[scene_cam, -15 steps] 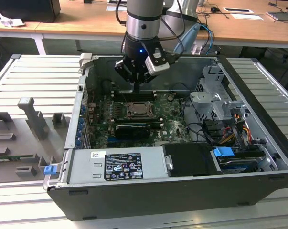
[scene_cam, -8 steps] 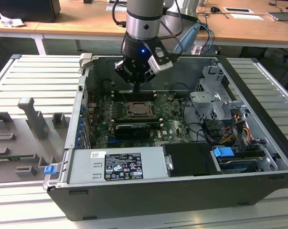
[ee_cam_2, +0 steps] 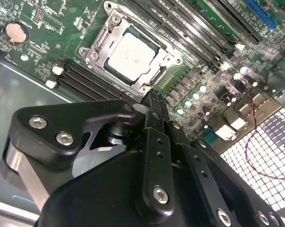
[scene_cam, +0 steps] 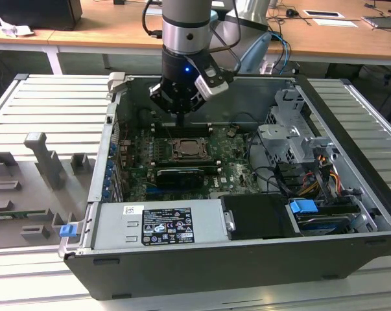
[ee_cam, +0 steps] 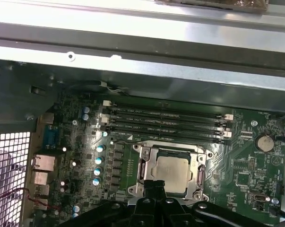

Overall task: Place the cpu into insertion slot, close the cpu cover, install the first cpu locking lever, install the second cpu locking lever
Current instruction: 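Install the first cpu locking lever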

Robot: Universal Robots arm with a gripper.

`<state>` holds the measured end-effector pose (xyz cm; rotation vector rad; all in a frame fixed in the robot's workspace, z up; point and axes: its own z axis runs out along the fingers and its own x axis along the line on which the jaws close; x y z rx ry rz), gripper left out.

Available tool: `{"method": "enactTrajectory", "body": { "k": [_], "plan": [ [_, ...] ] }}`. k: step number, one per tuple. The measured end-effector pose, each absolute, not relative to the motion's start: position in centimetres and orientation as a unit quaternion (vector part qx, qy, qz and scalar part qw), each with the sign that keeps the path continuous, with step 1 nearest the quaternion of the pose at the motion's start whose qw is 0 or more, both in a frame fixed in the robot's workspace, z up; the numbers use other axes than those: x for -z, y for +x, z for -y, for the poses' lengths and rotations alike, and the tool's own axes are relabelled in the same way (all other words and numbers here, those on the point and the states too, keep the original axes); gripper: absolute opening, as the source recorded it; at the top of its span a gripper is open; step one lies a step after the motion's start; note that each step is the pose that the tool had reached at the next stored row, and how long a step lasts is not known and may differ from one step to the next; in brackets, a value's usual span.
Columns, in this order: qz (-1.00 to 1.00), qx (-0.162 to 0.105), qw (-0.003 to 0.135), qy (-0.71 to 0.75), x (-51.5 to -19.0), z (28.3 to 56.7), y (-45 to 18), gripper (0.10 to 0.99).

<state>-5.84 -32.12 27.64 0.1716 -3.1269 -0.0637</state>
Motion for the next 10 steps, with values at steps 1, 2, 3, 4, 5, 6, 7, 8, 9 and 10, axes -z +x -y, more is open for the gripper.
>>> {"method": "enactTrajectory", "body": {
  "k": [1,2,3,4,5,6,7,8,9,10],
  "plan": [
    [0.998,0.02,0.003,0.055,-27.62,32.12,-5.97,0.106],
    [0.998,0.02,0.002,0.055,-27.6,32.12,-6.11,0.106],
    [0.998,0.02,0.0,0.055,-27.58,32.12,-6.22,0.106],
    [0.998,0.02,-0.001,0.055,-27.57,32.12,-6.31,0.106],
    [0.998,0.02,-0.002,0.055,-27.56,32.12,-6.35,0.106],
    [0.998,0.02,-0.002,0.055,-27.55,32.12,-6.39,0.106],
    [0.998,0.02,-0.003,0.055,-27.54,32.12,-6.44,0.106],
    [0.998,0.02,-0.003,0.055,-27.52,32.12,-6.47,0.106],
    [0.998,0.02,-0.004,0.055,-27.51,32.12,-6.5,0.106],
    [0.998,0.02,-0.004,0.055,-27.5,32.12,-6.53,0.106]
  ]
}}
